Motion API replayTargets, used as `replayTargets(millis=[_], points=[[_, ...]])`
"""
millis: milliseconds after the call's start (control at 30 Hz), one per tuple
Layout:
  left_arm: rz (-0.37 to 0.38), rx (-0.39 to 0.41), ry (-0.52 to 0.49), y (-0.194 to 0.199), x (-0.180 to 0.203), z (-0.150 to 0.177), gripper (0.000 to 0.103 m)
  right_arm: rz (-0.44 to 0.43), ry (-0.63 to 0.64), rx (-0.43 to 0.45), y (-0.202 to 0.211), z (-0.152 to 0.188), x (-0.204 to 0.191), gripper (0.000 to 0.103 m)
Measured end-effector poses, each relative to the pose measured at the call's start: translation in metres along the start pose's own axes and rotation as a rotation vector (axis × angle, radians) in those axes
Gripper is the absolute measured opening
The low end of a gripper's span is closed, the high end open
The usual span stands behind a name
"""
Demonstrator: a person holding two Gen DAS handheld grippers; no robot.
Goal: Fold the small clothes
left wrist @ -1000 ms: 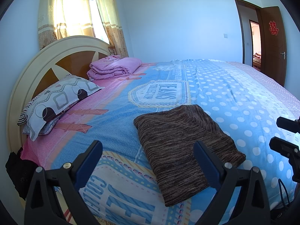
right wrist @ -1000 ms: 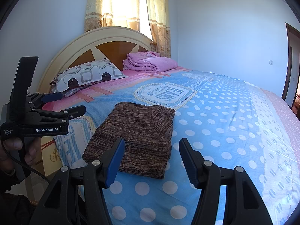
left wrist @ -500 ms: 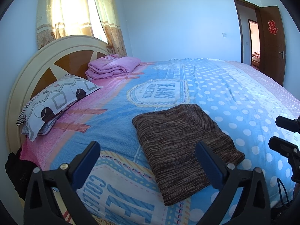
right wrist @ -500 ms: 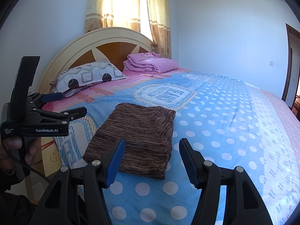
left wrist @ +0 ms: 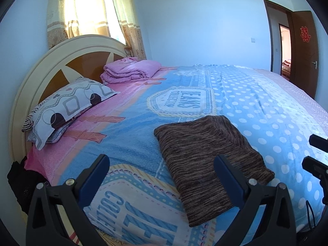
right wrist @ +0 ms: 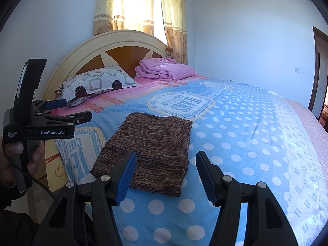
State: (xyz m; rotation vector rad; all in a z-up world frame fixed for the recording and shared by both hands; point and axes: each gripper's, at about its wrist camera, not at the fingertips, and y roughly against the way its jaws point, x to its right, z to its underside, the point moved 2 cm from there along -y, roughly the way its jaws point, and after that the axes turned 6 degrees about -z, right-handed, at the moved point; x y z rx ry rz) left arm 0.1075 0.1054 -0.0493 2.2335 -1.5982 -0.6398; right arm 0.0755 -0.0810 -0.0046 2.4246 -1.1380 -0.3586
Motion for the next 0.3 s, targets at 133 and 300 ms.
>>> replayTargets(millis=[133, 300], points=[[-0.027, -0.01, 0.008, -0.006, -0.005, 0.002, 0.103, 0.0, 0.0, 0.0, 0.0, 0.0, 0.0, 0.061], [-0.025, -0.027, 0.009, -0.013, -0.008, 0.004, 0.103, 0.0, -0.002, -0.001, 0.0, 0.0, -0.001, 0.062]])
